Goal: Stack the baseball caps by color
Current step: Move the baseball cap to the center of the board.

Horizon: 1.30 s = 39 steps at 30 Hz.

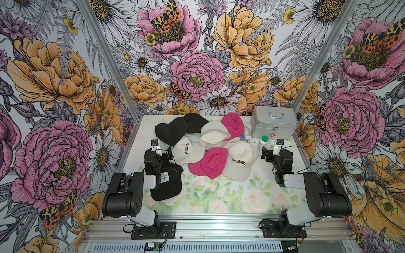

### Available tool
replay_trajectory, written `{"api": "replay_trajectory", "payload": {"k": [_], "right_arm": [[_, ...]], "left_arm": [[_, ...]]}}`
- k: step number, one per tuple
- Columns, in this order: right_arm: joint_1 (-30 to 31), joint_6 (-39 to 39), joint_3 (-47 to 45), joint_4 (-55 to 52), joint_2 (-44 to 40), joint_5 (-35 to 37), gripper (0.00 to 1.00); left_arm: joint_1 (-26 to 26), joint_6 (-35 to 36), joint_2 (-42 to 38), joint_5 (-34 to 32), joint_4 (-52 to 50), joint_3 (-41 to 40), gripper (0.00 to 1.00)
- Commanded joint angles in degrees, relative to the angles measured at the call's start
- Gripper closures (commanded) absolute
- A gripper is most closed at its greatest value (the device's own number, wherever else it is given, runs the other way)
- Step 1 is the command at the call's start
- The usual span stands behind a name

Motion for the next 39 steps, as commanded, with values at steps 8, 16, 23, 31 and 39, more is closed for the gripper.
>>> {"api": "replay_trajectory", "payload": {"k": [8, 16, 23, 31, 39], "right_arm": [[0.02, 0.03, 1.21, 0.57, 0.60, -0.16, 0.01], [0.01, 0.29, 3.50, -8.61, -6.33, 0.53, 0.01], [1.06, 5.97, 12.90, -35.40, -21.89, 1.65, 0.01], [8.62, 28.34, 18.05, -49.58, -26.71, -6.00, 0.01], [20.84, 32.18, 22.51, -60.88, -20.80, -6.21, 0.01]], "left_arm": [[-0.48, -0.16, -0.80, -1.52, -0.59, 1.09, 0.01], [-2.81, 1.43, -3.81, -5.31, -2.63, 1.32, 0.01], [-15.52, 4.72, -18.19, -25.39, -22.23, 9.07, 0.01], [-37.58, -20.08, -21.35, -39.27, -57.36, 27.01, 0.01], [-49.26, -34.00, -8.67, -19.17, -63.52, 34.46, 0.01]]}}
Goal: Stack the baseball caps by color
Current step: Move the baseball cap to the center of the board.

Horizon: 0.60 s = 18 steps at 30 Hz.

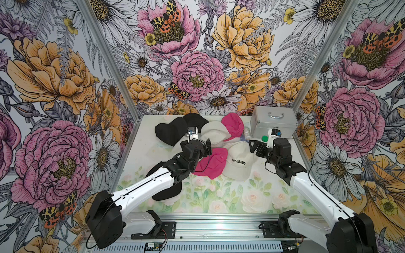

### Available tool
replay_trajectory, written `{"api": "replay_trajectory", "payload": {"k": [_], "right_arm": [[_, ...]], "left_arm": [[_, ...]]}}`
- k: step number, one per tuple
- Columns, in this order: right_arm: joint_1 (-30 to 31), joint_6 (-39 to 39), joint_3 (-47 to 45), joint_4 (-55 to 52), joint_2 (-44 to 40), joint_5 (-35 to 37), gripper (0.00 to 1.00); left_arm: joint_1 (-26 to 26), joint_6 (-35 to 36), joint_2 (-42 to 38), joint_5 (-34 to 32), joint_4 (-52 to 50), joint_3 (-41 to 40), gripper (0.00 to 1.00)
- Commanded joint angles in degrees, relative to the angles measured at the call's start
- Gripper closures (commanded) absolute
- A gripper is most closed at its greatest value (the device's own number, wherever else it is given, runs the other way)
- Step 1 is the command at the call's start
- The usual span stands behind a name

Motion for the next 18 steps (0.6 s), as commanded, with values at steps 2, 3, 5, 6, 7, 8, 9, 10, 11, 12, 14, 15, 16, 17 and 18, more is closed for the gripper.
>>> {"api": "replay_trajectory", "payload": {"k": [2, 3, 5, 6, 7, 8, 9, 10, 11, 12, 14, 15, 16, 17, 18], "right_arm": [[5.15, 2.80, 2.94, -8.17, 4.83, 4.05, 0.01], [6.06, 2.69, 3.13, -8.83, 6.02, 6.75, 0.01], [6.32, 1.27, 3.81, -9.15, 8.74, 10.01, 0.01], [6.21, 0.30, 4.36, -9.27, 9.80, 10.68, 0.01], [6.16, -1.00, 5.14, -9.41, 10.65, 10.98, 0.01], [6.03, -2.20, 5.81, -9.26, 11.19, 11.21, 0.01], [5.99, -3.35, 6.51, -9.41, 11.54, 11.63, 0.01], [5.61, -4.36, 7.06, -9.41, 12.05, 12.21, 0.01], [4.97, -4.98, 7.83, -9.32, 12.75, 12.71, 0.01], [4.28, -5.26, 8.51, -9.38, 13.60, 12.72, 0.01], [3.34, -6.18, 10.55, -9.33, 16.24, 12.30, 0.01], [3.41, -7.08, 11.59, -9.30, 17.42, 12.22, 0.01], [3.42, -7.92, 12.93, -9.29, 18.76, 11.71, 0.01], [3.43, -8.89, 14.28, -9.37, 20.39, 10.80, 0.01], [3.48, -9.54, 15.48, -9.37, 21.71, 9.90, 0.01]], "left_arm": [[-3.44, -9.11, 8.09, 14.07, -6.75, 5.40, 0.01], [-4.36, -9.25, 9.60, 15.33, -6.72, 6.48, 0.01], [-6.10, -8.72, 13.10, 18.13, -6.67, 8.93, 0.01], [-6.38, -8.43, 14.35, 18.99, -6.67, 9.71, 0.01], [-6.33, -8.54, 15.81, 20.19, -6.71, 10.31, 0.01], [-6.03, -8.82, 17.11, 21.74, -6.69, 10.74, 0.01], [-5.51, -9.45, 18.03, 23.48, -6.59, 10.90, 0.01], [-4.60, -10.53, 19.05, 25.31, -6.45, 10.91, 0.01], [-3.65, -11.30, 19.92, 26.86, -6.30, 10.87, 0.01], [-3.08, -11.65, 20.40, 27.83, -5.95, 10.70, 0.01], [-2.37, -11.38, 20.96, 30.10, -4.26, 10.25, 0.01], [-2.35, -10.97, 21.23, 31.50, -3.36, 10.22, 0.01], [-2.35, -10.48, 21.54, 33.44, -2.68, 10.55, 0.01], [-2.72, -9.75, 22.03, 35.09, -2.31, 11.25, 0.01], [-3.18, -8.76, 22.56, 36.42, -2.29, 12.04, 0.01]]}}
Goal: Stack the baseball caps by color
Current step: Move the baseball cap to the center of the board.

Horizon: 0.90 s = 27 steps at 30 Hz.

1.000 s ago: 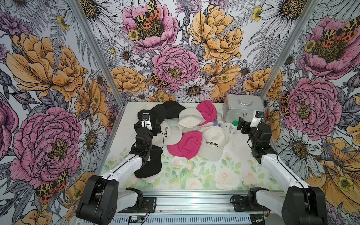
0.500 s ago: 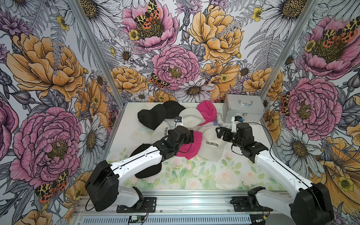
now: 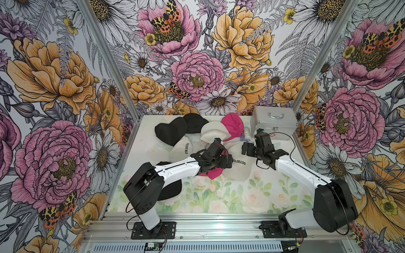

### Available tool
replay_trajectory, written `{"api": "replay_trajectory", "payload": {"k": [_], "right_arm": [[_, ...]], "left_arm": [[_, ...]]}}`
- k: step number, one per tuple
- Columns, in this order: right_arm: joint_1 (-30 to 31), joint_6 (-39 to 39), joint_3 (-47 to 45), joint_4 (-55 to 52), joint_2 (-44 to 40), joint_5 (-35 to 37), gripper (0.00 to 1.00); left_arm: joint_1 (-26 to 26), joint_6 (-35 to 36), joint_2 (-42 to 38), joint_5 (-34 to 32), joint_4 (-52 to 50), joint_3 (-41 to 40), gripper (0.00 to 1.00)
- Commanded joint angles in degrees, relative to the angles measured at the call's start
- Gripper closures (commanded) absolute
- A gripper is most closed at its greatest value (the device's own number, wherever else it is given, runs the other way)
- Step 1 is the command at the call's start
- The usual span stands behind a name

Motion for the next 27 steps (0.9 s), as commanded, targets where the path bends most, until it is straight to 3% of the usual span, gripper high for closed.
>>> {"api": "replay_trajectory", "payload": {"k": [1, 6, 10, 14, 21, 27], "right_arm": [[0.27, -3.99, 4.63, 0.01, 4.29, -1.38, 0.01], [0.99, -4.42, 8.35, -0.75, 10.11, -1.39, 0.11], [0.95, -5.00, 7.30, -0.78, 9.23, 1.51, 0.53], [-0.31, -5.95, 3.53, -1.40, 3.35, 3.56, 0.74], [-4.53, -10.35, -2.00, -4.52, -7.89, 0.36, 0.80], [-3.03, -12.34, -3.75, -8.52, -11.54, -7.78, 0.79]], "left_arm": [[-1.58, 2.04, 1.31, 8.53, 2.44, 2.83, 0.01], [-4.00, 3.68, 6.11, 13.32, 2.24, 7.56, 0.01], [-2.81, 1.79, 10.88, 13.52, 2.71, 8.56, 0.01], [-0.82, 0.12, 12.42, 13.61, 5.65, 7.68, 0.01], [2.79, -3.29, 14.25, 10.44, 9.02, 3.42, 0.01], [8.61, -5.04, 8.82, 6.46, 10.92, -6.12, 0.01]]}}
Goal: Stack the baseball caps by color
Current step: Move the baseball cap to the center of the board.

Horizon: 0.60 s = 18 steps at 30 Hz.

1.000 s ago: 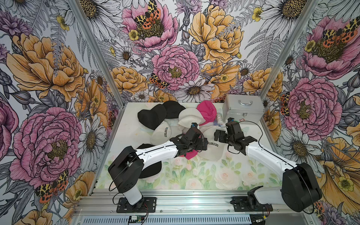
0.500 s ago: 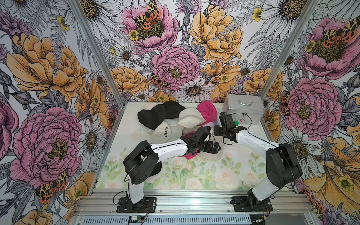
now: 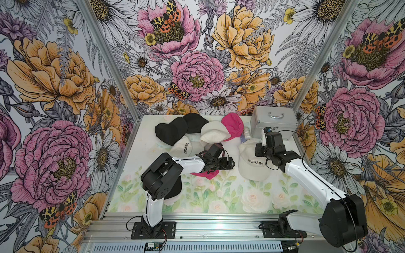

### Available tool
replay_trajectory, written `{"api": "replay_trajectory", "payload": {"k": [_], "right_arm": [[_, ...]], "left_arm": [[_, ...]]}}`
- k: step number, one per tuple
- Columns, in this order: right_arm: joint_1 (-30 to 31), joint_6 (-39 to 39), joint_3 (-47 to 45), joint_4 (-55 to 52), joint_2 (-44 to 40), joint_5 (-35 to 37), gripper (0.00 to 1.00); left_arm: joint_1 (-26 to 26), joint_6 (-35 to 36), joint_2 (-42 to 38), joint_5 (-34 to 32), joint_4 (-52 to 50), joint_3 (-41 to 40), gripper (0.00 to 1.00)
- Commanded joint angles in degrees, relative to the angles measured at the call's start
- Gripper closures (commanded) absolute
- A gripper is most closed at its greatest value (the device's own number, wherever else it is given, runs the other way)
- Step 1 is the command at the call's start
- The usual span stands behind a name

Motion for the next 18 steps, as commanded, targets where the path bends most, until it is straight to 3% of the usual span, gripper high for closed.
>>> {"api": "replay_trajectory", "payload": {"k": [1, 6, 10, 14, 18], "right_arm": [[2.29, -1.52, -1.05, -2.42, -0.32, -5.70, 0.78], [8.33, 5.00, 0.58, -1.80, 3.67, -4.93, 0.76], [15.03, 10.45, 3.58, 0.66, 9.14, -4.37, 0.75], [18.08, 14.69, 7.02, 3.06, 14.94, -5.35, 0.70], [17.79, 14.15, 8.07, 3.38, 15.18, -5.62, 0.34]], "left_arm": [[4.10, -1.33, -3.70, -5.02, 0.15, -5.31, 0.01], [8.39, -0.23, -11.32, -3.26, 4.87, -12.40, 0.01], [7.02, 1.54, -16.08, -0.37, 5.16, -12.97, 0.01], [4.90, 1.68, -18.98, 1.52, 5.18, -13.65, 0.01], [2.63, 4.40, -22.10, 2.00, 5.03, -15.37, 0.01]]}}
